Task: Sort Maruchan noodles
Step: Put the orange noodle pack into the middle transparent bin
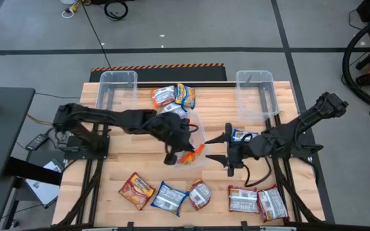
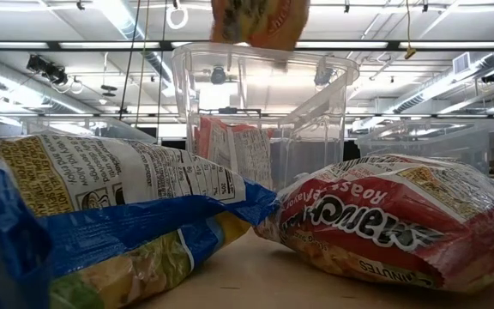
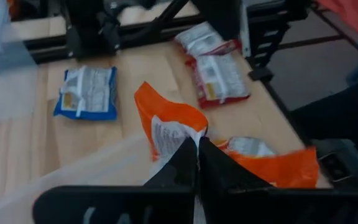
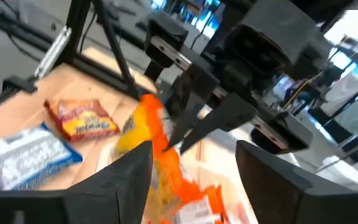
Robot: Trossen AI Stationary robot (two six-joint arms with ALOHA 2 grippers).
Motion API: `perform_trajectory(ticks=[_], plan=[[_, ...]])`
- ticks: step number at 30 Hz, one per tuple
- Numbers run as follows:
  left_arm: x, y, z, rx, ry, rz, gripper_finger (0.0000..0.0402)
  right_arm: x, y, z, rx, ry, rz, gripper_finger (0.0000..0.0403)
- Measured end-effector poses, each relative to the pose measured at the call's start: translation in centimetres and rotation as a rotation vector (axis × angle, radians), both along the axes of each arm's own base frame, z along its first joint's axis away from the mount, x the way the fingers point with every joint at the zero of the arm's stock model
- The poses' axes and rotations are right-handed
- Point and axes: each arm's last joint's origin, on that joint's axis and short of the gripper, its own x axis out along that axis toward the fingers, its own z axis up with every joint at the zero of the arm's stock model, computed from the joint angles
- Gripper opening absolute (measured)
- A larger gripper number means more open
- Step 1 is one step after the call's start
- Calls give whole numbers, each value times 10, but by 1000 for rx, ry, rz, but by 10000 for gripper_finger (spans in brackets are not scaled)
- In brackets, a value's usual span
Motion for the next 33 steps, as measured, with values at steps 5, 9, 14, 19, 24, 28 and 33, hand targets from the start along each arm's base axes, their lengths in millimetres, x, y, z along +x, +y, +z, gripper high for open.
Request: perform_trajectory(ticks=[5, 9, 14, 19, 24, 28, 33], plan=[[16, 11, -23, -10, 64, -5, 11, 3, -7, -8, 30, 69, -14, 240], [24, 17, -37, -74, 108, -40, 12, 5, -11, -13, 76, 114, -29, 240], [31, 19, -55, -62, 163, -51, 12, 5, -12, -18, 90, 150, -38, 240], [28, 31, -76, -62, 243, -15, 12, 5, -14, -19, 106, 160, -47, 240], [26, 36, -96, -60, 232, 1, 13, 6, -16, -19, 103, 165, -53, 240], [26, 36, -102, -36, 207, -18, 13, 7, -20, -20, 101, 168, -69, 240], [23, 39, -106, 40, 240, 38, 13, 9, -27, -27, 107, 186, -73, 240]])
